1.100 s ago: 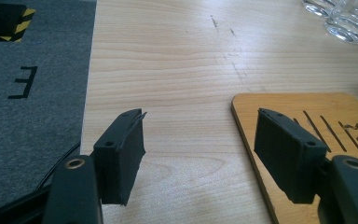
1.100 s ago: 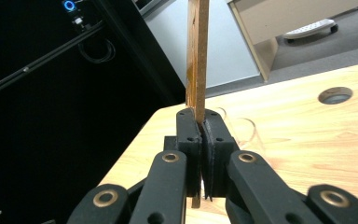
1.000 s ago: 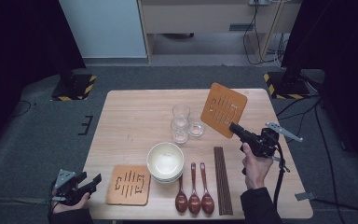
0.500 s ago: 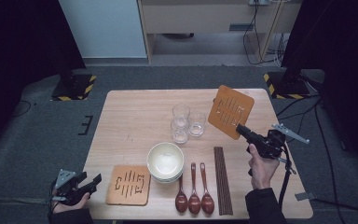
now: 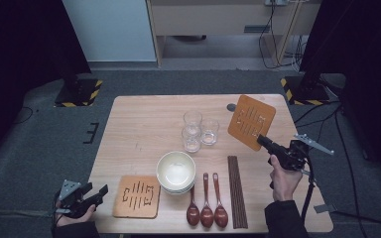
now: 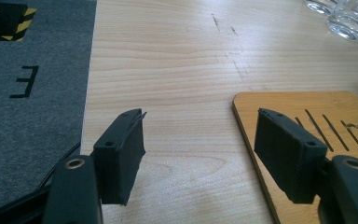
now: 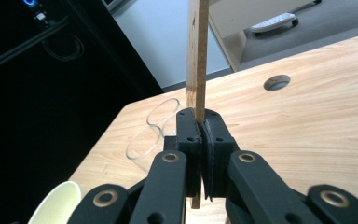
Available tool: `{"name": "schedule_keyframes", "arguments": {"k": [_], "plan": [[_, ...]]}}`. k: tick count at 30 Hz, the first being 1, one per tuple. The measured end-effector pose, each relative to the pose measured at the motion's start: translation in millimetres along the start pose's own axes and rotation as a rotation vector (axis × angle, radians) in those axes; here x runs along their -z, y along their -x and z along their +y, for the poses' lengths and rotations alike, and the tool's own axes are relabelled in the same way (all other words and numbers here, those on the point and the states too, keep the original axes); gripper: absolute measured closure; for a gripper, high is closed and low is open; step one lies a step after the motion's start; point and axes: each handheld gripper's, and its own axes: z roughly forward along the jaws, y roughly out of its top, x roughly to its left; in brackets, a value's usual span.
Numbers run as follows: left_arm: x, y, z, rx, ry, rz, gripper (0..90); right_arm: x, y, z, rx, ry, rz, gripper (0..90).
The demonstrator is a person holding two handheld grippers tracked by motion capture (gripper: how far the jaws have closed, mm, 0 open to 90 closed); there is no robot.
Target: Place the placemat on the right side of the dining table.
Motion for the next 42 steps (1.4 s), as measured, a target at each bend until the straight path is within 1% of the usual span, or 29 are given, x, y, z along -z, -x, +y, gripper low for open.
{"name": "schedule_keyframes", "arguments": {"k": [10, 17, 21, 22, 24, 30, 38, 42], "plan": [[-0.2, 0.2, 0.0, -0.002, -0.001, 0.002, 32.2, 3.9, 15.6, -6.5, -0.013, -0.02, -0.038, 87.7], [-1.1, 0.5, 0.7, -0.002, -0.001, 0.004, 32.1, 7.3, 23.8, -9.5, -0.022, -0.029, -0.061, 87.7], [-2.9, 1.5, 1.9, -0.006, -0.002, 0.006, 32.0, 8.7, 28.2, -10.4, -0.019, -0.037, -0.073, 87.7], [-3.4, 1.6, 2.4, -0.008, -0.003, 0.006, 31.9, 9.0, 28.8, -10.5, -0.027, -0.038, -0.075, 87.7], [-4.6, 1.8, 3.3, -0.008, -0.002, 0.008, 31.6, 9.7, 31.6, -10.9, -0.022, -0.043, -0.083, 87.7], [-8.9, 1.5, 6.8, -0.013, -0.005, 0.016, 30.4, 12.2, 41.1, -13.4, -0.032, -0.056, -0.109, 87.7], [-18.3, 2.6, 14.5, -0.023, -0.012, 0.036, 28.4, 14.8, 47.7, -14.3, -0.032, -0.06, -0.128, 87.7], [-22.1, 4.0, 17.0, -0.026, -0.013, 0.04, 27.4, 15.6, 51.2, -16.2, -0.036, -0.073, -0.138, 87.7]]}}
